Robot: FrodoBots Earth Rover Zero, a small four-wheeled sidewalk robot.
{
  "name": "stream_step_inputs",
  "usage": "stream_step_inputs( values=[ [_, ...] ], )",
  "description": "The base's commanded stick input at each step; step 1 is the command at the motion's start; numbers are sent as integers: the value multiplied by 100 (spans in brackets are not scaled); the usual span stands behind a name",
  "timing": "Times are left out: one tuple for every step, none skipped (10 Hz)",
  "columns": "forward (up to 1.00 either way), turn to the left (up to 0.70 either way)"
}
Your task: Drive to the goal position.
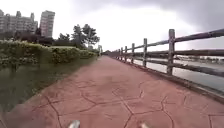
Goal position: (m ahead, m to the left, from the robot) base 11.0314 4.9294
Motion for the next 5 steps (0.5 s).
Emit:
stream_step_inputs(
  values=[
    [70,27],
    [70,27],
    [70,0],
    [70,0],
    [70,0]
  ],
)
